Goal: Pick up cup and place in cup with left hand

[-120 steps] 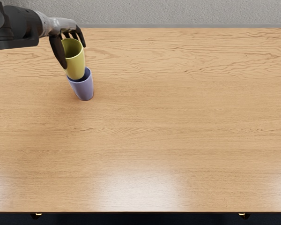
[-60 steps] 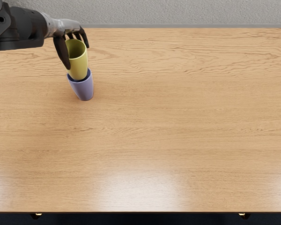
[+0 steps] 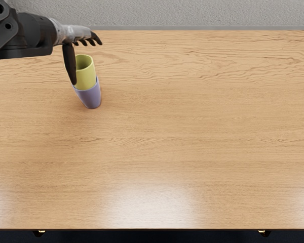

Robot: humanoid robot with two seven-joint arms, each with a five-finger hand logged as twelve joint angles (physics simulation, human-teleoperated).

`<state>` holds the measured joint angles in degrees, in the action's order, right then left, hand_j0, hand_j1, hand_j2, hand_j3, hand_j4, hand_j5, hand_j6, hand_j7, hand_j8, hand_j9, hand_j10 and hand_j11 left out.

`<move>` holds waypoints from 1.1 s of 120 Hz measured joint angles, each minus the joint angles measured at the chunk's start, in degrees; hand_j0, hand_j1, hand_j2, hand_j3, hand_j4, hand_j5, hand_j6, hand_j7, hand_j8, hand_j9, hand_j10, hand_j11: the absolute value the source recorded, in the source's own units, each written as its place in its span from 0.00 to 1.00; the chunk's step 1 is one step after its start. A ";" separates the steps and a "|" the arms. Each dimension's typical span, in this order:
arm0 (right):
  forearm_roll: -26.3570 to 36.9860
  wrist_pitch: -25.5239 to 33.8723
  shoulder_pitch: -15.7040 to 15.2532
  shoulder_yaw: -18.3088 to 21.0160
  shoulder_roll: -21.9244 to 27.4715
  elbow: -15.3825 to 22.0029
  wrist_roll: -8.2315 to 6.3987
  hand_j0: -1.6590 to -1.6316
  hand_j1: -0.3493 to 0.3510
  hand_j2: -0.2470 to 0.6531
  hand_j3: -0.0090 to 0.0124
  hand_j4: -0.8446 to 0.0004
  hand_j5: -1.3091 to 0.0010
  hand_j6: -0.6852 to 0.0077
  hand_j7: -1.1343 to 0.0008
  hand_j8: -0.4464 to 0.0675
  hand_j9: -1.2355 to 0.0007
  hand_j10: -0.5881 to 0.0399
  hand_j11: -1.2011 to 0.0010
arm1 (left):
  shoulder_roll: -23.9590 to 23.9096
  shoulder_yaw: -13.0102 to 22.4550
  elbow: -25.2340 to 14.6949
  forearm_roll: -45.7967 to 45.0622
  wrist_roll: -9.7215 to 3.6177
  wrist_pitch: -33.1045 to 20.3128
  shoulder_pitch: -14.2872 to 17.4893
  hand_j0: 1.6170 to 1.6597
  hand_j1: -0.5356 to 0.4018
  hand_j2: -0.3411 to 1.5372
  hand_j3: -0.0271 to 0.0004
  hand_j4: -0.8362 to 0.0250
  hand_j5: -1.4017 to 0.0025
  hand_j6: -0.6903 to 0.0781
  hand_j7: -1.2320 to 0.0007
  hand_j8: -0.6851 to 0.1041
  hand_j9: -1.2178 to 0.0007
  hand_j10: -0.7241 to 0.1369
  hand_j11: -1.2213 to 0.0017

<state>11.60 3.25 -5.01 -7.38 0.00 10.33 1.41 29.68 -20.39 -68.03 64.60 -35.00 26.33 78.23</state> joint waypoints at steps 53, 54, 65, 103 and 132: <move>0.00 0.00 0.00 0.00 0.00 -0.01 0.00 0.04 0.04 0.27 0.42 0.97 0.98 0.95 0.97 0.82 0.97 0.90 0.97 | -1.03 0.00 -1.17 -0.51 0.00 0.33 -0.53 0.96 0.93 0.18 0.99 0.95 0.98 0.87 0.98 0.84 0.98 0.82 0.98; 0.00 0.00 0.00 0.00 0.00 -0.02 0.00 0.04 0.04 0.27 0.42 0.97 0.98 0.95 0.97 0.82 0.97 0.90 0.97 | -1.03 0.00 -1.23 -0.51 0.00 0.34 -0.53 0.96 0.93 0.18 0.99 0.95 0.98 0.87 0.98 0.85 0.98 0.82 0.98; 0.00 0.00 0.00 0.00 0.00 -0.01 0.00 0.04 0.04 0.27 0.42 0.97 0.98 0.95 0.97 0.82 0.97 0.90 0.97 | -1.95 0.00 -1.76 -0.53 0.00 0.32 -0.51 0.96 0.93 0.18 0.99 0.96 0.99 0.88 0.99 0.85 0.99 0.83 0.99; 0.00 0.00 0.00 0.01 0.00 -0.02 0.00 0.04 0.04 0.27 0.42 0.97 0.98 0.95 0.97 0.82 0.97 0.90 0.97 | -2.09 -0.07 -7.74 -3.18 0.00 0.40 -1.32 0.96 0.94 0.18 0.99 0.97 1.00 0.89 1.00 0.86 1.00 0.84 1.00; 0.00 0.00 0.00 0.01 0.00 -0.02 0.00 0.04 0.04 0.27 0.42 0.97 0.98 0.95 0.97 0.82 0.97 0.90 0.97 | 0.38 -0.38 -13.25 -11.16 0.00 1.33 -1.45 0.96 0.94 0.18 0.99 0.97 1.00 0.89 1.00 0.86 1.00 0.84 1.00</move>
<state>11.60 3.25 -5.01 -7.38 0.00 10.31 1.41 30.06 -20.77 -81.28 53.43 -35.00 27.66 76.78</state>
